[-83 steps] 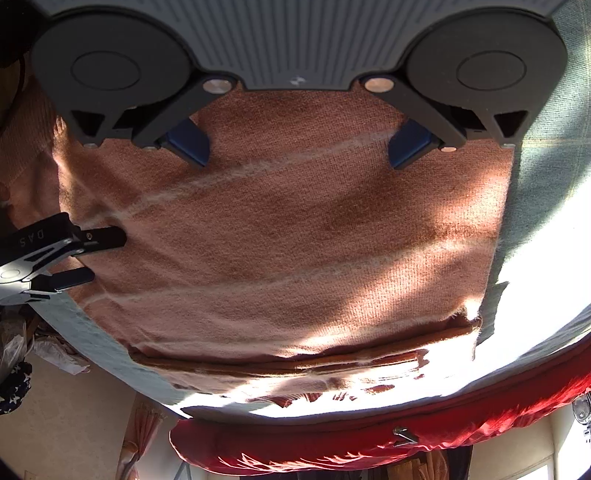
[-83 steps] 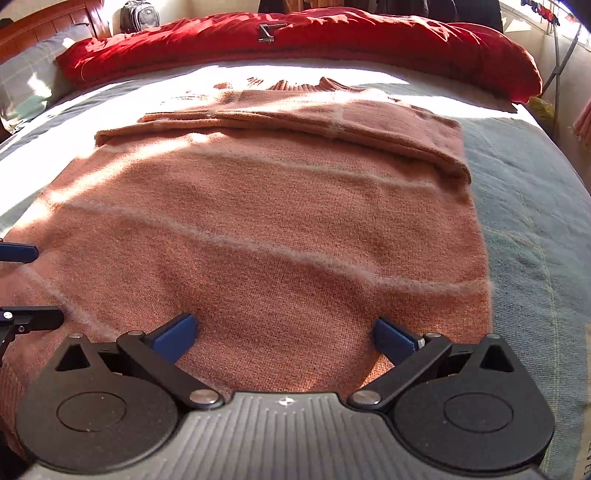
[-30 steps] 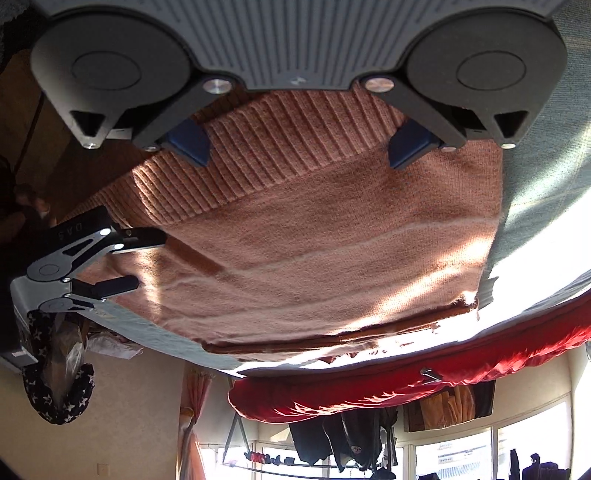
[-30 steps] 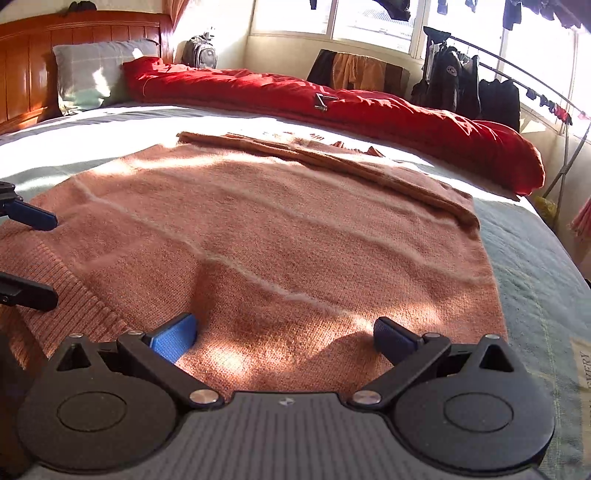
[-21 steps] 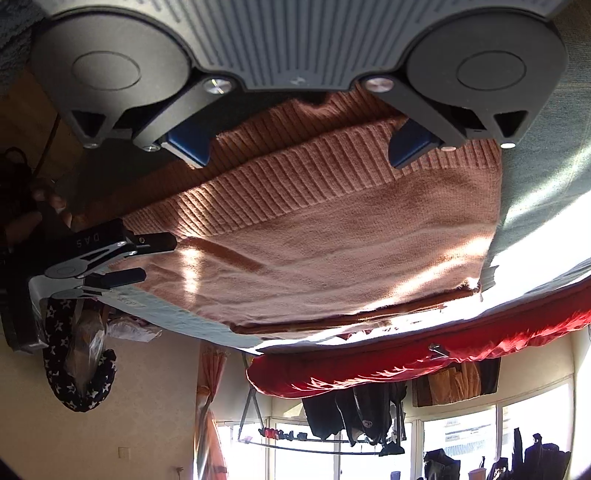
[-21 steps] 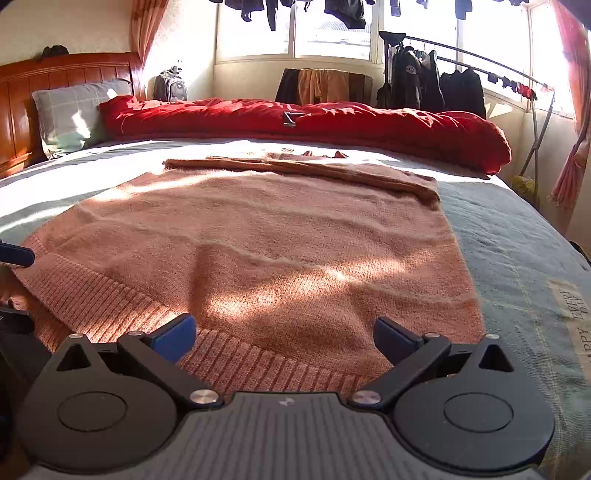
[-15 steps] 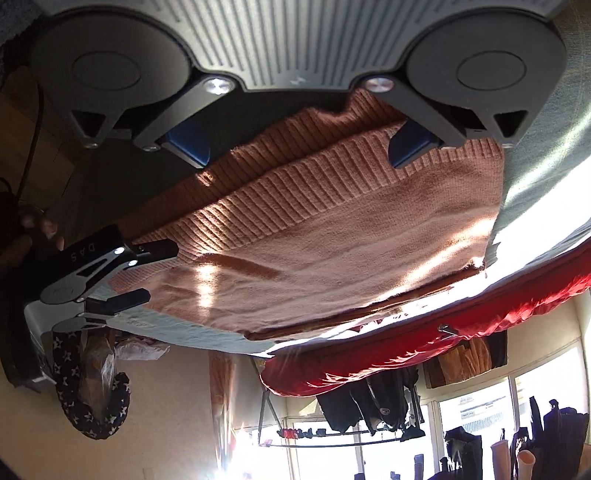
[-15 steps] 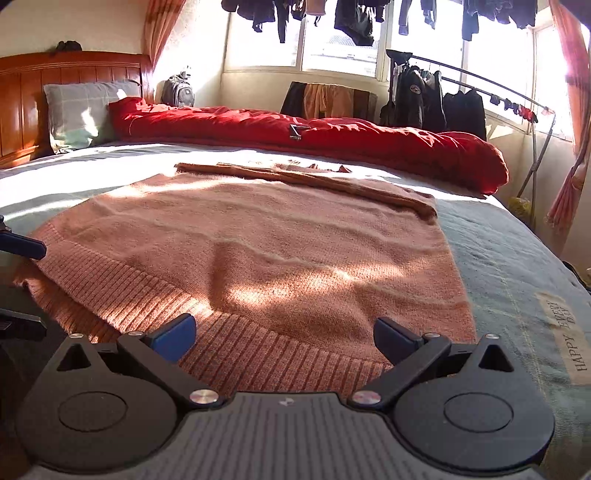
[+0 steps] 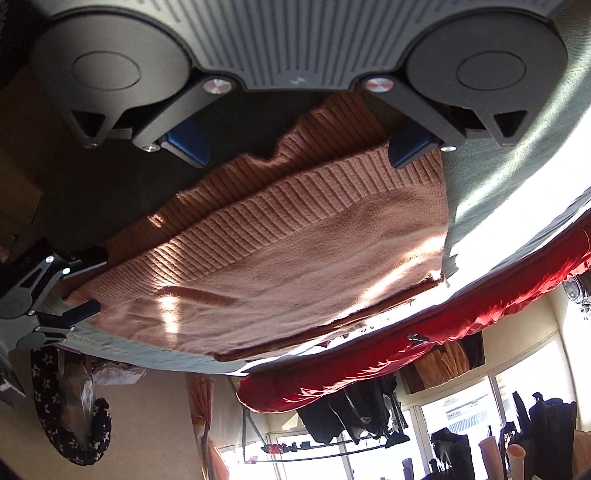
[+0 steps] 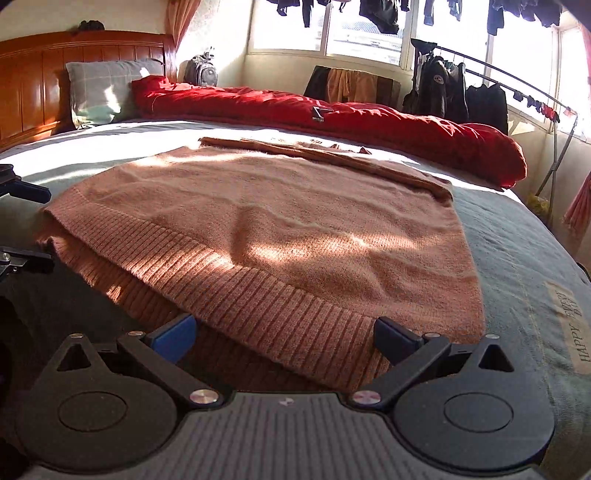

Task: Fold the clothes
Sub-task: 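Lift the ribbed hem with both grippers and fold it toward the collar, then carry the held hem over the sweater body toward the collar with both grippers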

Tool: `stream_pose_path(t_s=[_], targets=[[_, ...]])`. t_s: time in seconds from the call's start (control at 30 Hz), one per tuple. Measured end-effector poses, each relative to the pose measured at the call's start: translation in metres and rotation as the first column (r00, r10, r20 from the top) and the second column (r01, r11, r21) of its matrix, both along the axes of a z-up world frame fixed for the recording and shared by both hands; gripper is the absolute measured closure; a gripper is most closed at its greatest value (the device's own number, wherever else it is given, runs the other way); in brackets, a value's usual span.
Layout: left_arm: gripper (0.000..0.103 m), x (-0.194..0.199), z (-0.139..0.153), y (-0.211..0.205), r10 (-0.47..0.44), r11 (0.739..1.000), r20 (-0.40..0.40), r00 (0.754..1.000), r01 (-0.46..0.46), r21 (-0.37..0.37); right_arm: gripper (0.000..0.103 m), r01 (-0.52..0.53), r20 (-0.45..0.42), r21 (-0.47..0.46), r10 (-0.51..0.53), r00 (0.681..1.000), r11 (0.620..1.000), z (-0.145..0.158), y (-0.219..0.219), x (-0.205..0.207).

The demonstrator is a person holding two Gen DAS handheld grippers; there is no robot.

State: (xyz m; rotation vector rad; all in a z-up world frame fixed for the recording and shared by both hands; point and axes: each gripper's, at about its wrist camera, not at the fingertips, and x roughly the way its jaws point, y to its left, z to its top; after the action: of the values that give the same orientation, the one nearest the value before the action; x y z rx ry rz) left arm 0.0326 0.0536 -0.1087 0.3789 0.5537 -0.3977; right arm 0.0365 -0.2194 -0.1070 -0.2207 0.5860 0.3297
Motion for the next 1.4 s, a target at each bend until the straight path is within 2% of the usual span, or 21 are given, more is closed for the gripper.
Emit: stream_pose_path(t_s=[0.1,0.2,0.3,0.47,0.7,0.9,0.97,1.07,1.17,1.33,1.4], targets=[[0.001,0.0,-0.006,-0.006,-0.013,0.999,0.002,1.0,0.013,0.048,0.0,0.004,-0.006,-0.096,-0.004,1.0,0.995,-0.007,-0.006,-0.009],[0.001,-0.001,-0.003,-0.012,-0.05,0.998,0.017,0.999,0.049,0.035,0.0,-0.003,-0.008,-0.169,0.001,1.0,0.986,-0.007,-0.009,-0.017],[0.001,0.001,0.0,-0.023,-0.097,0.995,0.038,0.995,0.097,0.019,0.0,-0.001,0.007,-0.161,0.002,1.0,0.987,0.0,-0.01,-0.018],[0.001,-0.001,-0.005,-0.047,-0.211,0.975,0.078,0.974,0.204,0.089,0.0,-0.103,0.058,-0.167,0.114,0.992,0.98,0.006,0.019,-0.01],[0.001,-0.002,-0.014,-0.064,-0.264,0.956,0.107,0.959,0.245,0.163,0.0,-0.248,0.097,-0.34,0.296,0.95,0.907,-0.006,0.072,-0.009],[0.001,0.001,-0.015,-0.072,-0.298,0.93,0.164,0.94,0.247,0.273,0.0,-0.322,0.114,-0.462,0.415,0.903,0.826,-0.013,0.094,-0.017],[0.001,-0.001,-0.014,-0.073,-0.32,0.919,0.181,0.93,0.257,0.3,0.0,-0.325,0.118,-0.495,0.434,0.893,0.805,-0.011,0.096,-0.019],[0.001,-0.003,-0.013,-0.076,-0.338,0.908,0.198,0.92,0.264,0.324,0.0,-0.298,0.131,-0.527,0.422,0.897,0.796,-0.007,0.095,-0.021],[0.001,-0.003,-0.014,-0.079,-0.349,0.905,0.199,0.916,0.274,0.324,0.0,-0.256,0.148,-0.566,0.402,0.903,0.784,-0.006,0.09,-0.023],[0.001,-0.004,-0.016,-0.088,-0.386,0.895,0.208,0.899,0.31,0.319,0.0,-0.17,0.212,-0.652,0.393,0.895,0.739,-0.005,0.087,-0.031],[0.001,-0.002,-0.016,-0.094,-0.4,0.889,0.226,0.888,0.316,0.332,0.0,-0.143,0.245,-0.646,0.381,0.891,0.75,0.002,0.086,-0.032]])
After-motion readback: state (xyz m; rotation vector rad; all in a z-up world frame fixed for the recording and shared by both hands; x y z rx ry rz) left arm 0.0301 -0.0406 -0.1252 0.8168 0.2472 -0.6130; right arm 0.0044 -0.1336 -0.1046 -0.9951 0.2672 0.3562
